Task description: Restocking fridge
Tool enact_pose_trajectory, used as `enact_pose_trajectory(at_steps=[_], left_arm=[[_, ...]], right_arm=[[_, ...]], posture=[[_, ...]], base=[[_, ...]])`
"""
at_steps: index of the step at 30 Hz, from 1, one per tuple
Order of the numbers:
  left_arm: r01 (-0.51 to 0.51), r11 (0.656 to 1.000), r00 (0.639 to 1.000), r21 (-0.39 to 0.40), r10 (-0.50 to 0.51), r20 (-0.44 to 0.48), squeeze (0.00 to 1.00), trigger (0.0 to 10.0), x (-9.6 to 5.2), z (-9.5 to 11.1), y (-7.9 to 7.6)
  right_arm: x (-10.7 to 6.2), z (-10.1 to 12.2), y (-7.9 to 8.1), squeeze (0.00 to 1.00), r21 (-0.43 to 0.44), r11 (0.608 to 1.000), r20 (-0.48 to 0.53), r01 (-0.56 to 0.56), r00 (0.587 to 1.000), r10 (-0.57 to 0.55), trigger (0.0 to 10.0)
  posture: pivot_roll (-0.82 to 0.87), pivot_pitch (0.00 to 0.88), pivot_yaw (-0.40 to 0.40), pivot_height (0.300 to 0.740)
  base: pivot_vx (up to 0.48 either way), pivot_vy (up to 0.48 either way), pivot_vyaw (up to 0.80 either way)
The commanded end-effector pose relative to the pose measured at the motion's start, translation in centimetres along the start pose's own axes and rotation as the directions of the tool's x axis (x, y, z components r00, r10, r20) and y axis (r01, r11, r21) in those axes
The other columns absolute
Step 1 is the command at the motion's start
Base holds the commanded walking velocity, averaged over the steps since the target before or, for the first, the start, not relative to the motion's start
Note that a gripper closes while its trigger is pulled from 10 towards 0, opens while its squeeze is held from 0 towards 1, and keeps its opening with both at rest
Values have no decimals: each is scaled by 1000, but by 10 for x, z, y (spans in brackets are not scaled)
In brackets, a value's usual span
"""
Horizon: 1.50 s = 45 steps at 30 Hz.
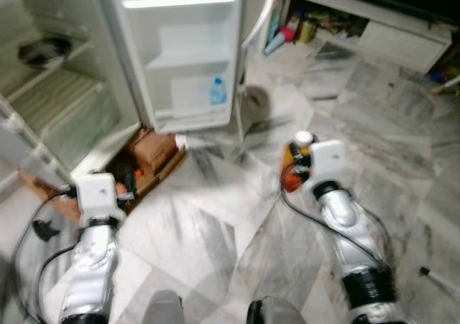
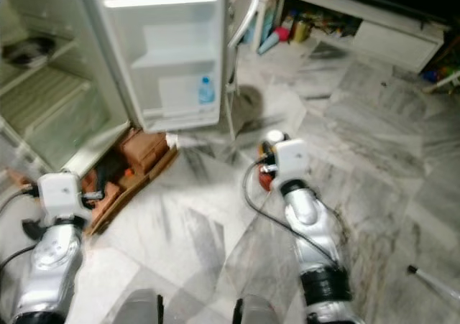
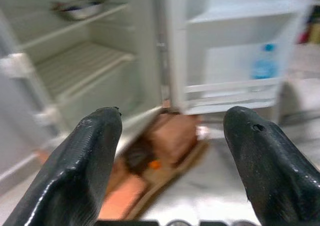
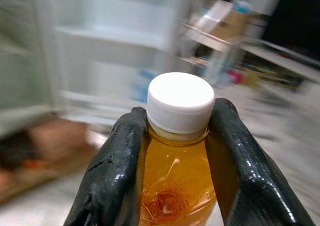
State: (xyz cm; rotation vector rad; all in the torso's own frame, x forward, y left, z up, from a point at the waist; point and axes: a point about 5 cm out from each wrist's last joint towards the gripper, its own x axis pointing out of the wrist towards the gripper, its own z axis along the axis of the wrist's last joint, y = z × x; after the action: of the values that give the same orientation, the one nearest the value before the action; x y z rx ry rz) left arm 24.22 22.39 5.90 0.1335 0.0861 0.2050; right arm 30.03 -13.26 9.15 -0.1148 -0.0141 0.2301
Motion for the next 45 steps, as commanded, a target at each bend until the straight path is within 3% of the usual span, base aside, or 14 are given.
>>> enact_pose_trajectory(at_steps=[1, 6, 16, 35, 45], left_arm=[[31, 1000, 999, -2, -31, 11, 0, 10000, 0, 2, -7], [105, 994, 994, -3, -105, 11, 0, 10000, 0, 1, -17], [130, 992, 991, -5, -130, 31, 0, 10000, 3, 4, -19], [119, 992, 993, -28, -119, -4, 0, 10000, 4, -1, -21], [116, 993, 993, -16, -116, 0, 0, 10000, 4, 0, -22]], right_arm=[[1, 4, -4, 0, -1, 1000, 19, -6, 1000, 6, 10000], [0, 2, -4, 0, 21, 1000, 27, -14, 1000, 14, 10000], [2, 5, -6, 0, 10, 1000, 44, -14, 999, 13, 10000], [2, 2, -5, 0, 5, 1000, 36, -21, 999, 21, 10000], [2, 1, -4, 0, 3, 999, 29, -34, 999, 33, 10000]], posture=[[118, 104, -58, 740], [109, 103, -44, 740], [101, 115, -40, 740], [97, 126, -41, 740], [97, 126, -41, 740]], base=[[251, 409, 0], [410, 116, 0], [451, 0, 0], [466, 0, 0], [404, 260, 0]])
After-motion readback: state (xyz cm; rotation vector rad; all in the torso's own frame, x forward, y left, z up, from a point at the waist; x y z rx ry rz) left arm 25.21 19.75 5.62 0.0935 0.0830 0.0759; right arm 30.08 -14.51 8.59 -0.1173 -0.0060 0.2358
